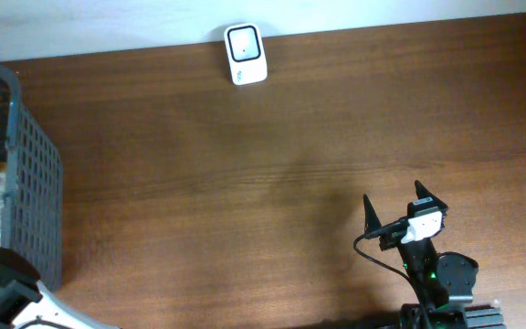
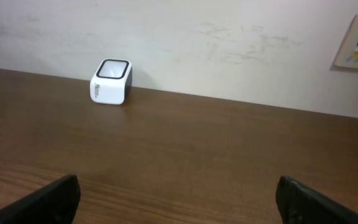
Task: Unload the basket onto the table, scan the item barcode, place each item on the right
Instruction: 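Reach the left gripper into the grey basket and grasp the spaghetti pack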
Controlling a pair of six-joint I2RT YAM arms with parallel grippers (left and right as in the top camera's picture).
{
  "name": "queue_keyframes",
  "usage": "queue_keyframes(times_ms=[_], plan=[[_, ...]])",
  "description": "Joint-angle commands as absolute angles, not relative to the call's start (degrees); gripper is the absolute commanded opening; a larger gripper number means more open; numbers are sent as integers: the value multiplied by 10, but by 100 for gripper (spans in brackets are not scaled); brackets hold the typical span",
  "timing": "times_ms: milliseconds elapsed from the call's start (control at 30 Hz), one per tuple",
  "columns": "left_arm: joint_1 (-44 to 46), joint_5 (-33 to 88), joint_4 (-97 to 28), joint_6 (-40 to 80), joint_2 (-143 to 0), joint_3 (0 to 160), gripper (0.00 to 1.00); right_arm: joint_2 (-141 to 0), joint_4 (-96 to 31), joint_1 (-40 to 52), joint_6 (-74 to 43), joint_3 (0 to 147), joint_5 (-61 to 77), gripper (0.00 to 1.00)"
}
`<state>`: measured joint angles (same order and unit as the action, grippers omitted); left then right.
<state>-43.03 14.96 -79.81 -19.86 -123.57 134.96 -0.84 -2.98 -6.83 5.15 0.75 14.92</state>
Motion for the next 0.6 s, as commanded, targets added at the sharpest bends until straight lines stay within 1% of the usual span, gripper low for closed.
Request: queue_keyframes(times_ms=[0, 100, 200, 300, 333, 367, 433, 467, 567], plan=[[-426, 157, -807, -187, -1213, 1408, 6, -5, -30, -72, 53, 3, 148, 99], [-425, 155, -807, -187, -1213, 1388, 9, -4, -30, -72, 53, 3, 148, 99], [-427, 137, -791, -187, -1214, 1324, 10, -4, -30, -72, 53, 3, 148, 99], [-427, 137, -713, -175, -1214, 1196, 12, -5, -30, -72, 53, 3, 148, 99], [-427, 137, -690, -175, -1214, 1167, 14, -4, -30, -72, 53, 3, 148, 99], [-427, 137, -657, -175, -1214, 1130, 22, -5, -30, -72, 53, 3, 148, 99], [-429, 137, -623, -171, -1214, 1094, 44, -4, -30, -72, 53, 3, 148, 99], [-430, 137, -618, -172, -1214, 1092, 49, -5, -30, -72, 53, 3, 148, 99], [-430, 138, -616, -172, -1214, 1092, 50, -5, -30, -72, 53, 3, 148, 99]])
